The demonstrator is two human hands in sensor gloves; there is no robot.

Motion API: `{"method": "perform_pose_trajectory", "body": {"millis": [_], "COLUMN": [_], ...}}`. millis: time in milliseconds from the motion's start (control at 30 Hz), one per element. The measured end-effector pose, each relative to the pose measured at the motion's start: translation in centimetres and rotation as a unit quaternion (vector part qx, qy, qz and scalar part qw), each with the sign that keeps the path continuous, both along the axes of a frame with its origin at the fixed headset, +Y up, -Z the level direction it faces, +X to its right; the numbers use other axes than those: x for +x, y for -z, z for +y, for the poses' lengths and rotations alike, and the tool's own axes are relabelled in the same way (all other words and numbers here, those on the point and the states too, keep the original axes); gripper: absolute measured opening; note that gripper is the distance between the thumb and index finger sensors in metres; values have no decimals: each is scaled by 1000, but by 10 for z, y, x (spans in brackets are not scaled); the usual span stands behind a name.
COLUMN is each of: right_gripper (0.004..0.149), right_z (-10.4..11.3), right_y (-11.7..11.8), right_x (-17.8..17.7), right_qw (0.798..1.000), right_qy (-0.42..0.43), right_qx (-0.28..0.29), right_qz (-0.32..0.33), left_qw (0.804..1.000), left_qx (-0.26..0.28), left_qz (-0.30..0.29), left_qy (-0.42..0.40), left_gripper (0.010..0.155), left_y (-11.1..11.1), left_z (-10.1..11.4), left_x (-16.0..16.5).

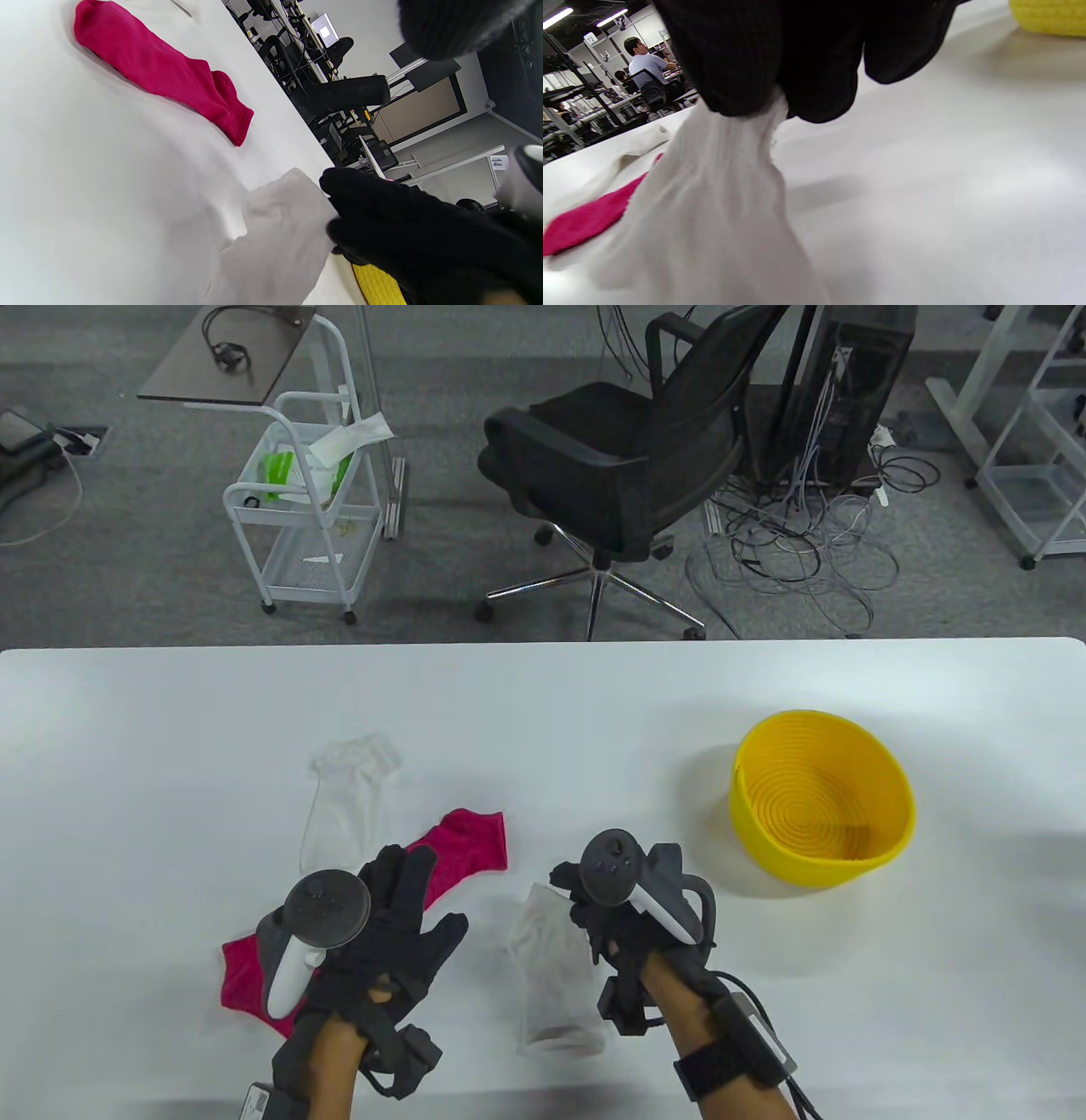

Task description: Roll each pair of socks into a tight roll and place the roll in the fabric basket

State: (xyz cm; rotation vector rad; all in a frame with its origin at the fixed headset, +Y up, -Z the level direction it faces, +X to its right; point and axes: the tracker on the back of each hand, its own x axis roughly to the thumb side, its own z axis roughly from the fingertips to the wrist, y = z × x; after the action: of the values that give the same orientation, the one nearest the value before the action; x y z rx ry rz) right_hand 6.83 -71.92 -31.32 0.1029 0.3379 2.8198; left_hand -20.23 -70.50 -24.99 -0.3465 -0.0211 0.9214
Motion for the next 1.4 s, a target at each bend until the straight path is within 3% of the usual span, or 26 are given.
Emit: {"method": "perform_pose_trajectory", "body": {"millis": [367, 667, 1033, 1167, 1300, 1400], "right_gripper": [57, 67, 85, 89, 88, 89], "right_z": [-29, -7, 37, 25, 18, 10], "right_y": [8, 0, -51, -69, -69, -66], "right_x": [-3, 12, 35, 40, 41, 43], "right_qw": [998, 1000, 989, 970, 972, 973], "right_qy": [-40, 28, 137, 239, 227, 223], "right_qx": [19, 7, -22, -11, -18, -37], "right_qz": [-33, -9, 45, 55, 59, 54], "left_qw": [1000, 1000, 1000, 1000, 995, 991], "left_qx": [5, 2, 0, -5, 25, 57], "left_qz": [-18, -20, -18, -4, 22, 55], "left_qy": [3, 10, 8, 13, 95, 112], "left_gripper": [83, 83, 80, 80, 80, 80], "left_y": [1, 1, 2, 4, 4, 5], "left_z": [0, -1, -2, -4, 4, 11], "left_x": [7, 8, 7, 3, -4, -15]}}
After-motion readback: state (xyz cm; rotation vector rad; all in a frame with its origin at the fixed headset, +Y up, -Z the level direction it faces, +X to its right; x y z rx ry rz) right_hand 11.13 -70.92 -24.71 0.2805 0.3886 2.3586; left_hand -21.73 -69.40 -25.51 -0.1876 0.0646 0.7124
